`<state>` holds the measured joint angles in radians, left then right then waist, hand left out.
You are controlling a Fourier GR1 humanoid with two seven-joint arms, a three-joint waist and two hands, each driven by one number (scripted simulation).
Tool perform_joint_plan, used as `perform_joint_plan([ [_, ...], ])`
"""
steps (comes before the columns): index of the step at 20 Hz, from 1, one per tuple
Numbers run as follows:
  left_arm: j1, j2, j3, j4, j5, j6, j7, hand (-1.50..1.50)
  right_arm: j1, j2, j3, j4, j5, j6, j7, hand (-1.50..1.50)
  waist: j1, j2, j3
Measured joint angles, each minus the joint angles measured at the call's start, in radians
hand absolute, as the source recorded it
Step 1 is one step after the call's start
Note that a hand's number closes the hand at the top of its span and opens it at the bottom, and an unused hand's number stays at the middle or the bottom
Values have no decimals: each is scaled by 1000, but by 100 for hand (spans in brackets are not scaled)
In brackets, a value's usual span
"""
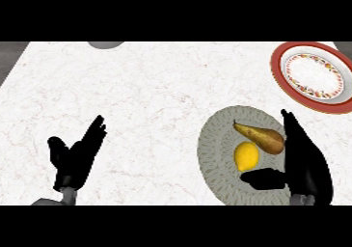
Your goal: Pick the lemon from the placemat and place it in the plate
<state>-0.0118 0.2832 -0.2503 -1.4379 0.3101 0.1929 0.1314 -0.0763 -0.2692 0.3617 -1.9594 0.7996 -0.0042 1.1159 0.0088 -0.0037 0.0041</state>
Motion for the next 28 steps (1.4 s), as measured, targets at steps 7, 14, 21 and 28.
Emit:
perform_joint_plan([
  [7,-12,-30,10,8,-24,8,28,0,-37,104,0,94,70,20,-20,-150,-5,-1,1],
  [14,1,-27,32,2,-31,-13,18,0,-25,156,-11,165,164,49,-14,-150,-7,-2,1],
  [21,2,-26,60,5,-38,-45,22,0,-30,197,-61,253,188,61,-46,-150,-7,-1,1],
  [28,7,-61,56,-9,-68,-38,36,0,-38,209,-96,332,181,85,-99,150,-7,-5,-4],
])
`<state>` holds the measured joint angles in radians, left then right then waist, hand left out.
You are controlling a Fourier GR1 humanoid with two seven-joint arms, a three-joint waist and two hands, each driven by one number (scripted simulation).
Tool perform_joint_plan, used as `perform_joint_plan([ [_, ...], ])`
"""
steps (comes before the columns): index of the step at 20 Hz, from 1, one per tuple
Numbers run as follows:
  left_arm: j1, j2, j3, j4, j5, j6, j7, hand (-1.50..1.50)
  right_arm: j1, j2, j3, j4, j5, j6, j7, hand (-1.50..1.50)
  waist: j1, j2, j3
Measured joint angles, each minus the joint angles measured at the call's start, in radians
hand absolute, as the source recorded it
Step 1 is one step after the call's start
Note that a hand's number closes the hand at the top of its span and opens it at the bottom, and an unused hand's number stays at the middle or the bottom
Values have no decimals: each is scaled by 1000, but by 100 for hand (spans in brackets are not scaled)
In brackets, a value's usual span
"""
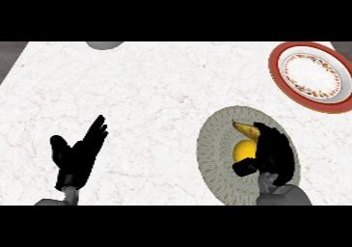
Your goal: Pick the lemon from the placemat and place it in the plate
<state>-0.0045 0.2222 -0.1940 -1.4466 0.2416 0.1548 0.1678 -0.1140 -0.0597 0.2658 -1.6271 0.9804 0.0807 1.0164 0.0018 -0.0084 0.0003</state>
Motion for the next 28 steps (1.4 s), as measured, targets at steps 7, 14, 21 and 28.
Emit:
perform_joint_plan([
  [7,-4,-12,15,3,-17,-12,16,0,-37,-12,7,52,55,20,-18,150,-2,-7,-6],
  [14,7,-21,29,-4,-26,-21,8,0,-1,-74,76,6,79,26,-166,150,-5,-9,-6],
  [21,17,-22,35,-6,-20,-20,17,0,72,-226,254,-213,-66,35,-642,150,-17,-9,4],
  [28,39,-22,44,-16,-27,-13,-1,0,238,-383,56,-439,-325,-100,-1000,150,-39,-4,8],
])
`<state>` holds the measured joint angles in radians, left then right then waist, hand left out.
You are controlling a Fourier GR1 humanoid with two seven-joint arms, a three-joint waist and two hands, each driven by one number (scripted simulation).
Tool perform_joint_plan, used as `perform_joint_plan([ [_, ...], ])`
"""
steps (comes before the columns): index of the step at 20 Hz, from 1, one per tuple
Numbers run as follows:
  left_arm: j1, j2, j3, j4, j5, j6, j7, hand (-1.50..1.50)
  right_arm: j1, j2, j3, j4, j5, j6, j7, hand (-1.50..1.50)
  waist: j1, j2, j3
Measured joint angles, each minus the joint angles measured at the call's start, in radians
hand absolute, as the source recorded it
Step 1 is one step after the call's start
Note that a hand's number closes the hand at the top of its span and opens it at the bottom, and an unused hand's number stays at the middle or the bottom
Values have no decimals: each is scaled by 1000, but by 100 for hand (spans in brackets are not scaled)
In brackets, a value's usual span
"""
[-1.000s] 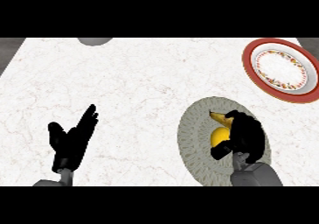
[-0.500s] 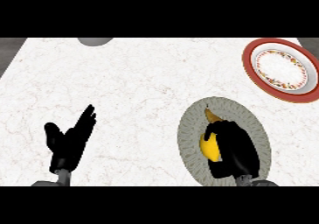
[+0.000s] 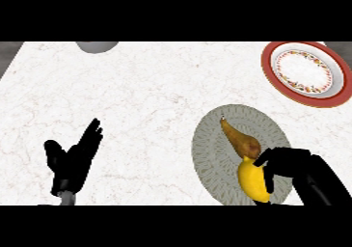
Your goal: Pick the lemon from the placemat and place it in the plate
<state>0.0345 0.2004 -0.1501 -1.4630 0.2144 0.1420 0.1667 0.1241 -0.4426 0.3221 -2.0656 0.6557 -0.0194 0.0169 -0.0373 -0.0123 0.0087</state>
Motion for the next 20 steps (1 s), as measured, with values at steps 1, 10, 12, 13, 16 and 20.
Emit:
perform_joint_plan([
  [1,-9,1,2,4,-1,0,4,0,20,-13,-50,-2,-53,-10,-39,150,1,1,0],
  [10,-22,-8,-3,-5,-10,-9,18,0,1,-36,-432,203,-479,31,-223,150,31,9,-3],
  [12,-38,-14,-6,7,-16,-9,23,0,-42,-40,-495,301,-552,54,-269,150,35,10,-3],
  [13,-46,-21,-6,19,-17,-8,26,0,-71,-40,-513,344,-564,55,-278,150,37,10,-2],
  [16,-51,-17,0,26,-16,-27,12,0,-189,-58,-563,539,-565,50,-353,150,49,11,-2],
  [20,-59,-15,3,21,-17,-34,24,0,-351,-79,-618,787,-537,-4,-431,150,62,15,-3],
])
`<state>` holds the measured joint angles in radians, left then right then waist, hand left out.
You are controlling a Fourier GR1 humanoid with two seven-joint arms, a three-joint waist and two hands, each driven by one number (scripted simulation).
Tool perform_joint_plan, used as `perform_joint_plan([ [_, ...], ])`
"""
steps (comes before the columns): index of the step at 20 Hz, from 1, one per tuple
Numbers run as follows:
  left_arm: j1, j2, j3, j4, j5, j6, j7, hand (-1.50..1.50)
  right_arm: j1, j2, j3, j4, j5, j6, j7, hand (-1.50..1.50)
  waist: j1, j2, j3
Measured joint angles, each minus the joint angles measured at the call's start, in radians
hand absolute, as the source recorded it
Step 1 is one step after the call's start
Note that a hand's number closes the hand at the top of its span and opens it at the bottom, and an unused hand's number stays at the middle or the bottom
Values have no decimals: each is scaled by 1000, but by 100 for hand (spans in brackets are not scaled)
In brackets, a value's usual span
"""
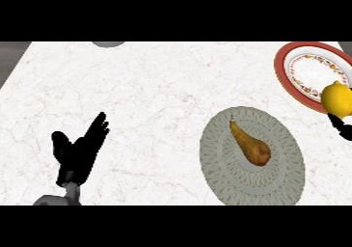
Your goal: Pick the lemon from the placemat and place it in the plate
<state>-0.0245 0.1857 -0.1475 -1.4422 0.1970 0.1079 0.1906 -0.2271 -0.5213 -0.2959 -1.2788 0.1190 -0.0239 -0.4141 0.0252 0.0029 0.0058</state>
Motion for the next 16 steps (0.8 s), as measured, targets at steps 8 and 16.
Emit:
perform_joint_plan([
  [8,-26,-9,-10,-4,-10,-5,30,0,-316,-68,-65,507,53,-63,-179,150,28,11,1],
  [16,-42,-22,-28,1,-27,-15,10,0,-492,-144,-89,816,102,-87,-262,150,62,28,3],
])
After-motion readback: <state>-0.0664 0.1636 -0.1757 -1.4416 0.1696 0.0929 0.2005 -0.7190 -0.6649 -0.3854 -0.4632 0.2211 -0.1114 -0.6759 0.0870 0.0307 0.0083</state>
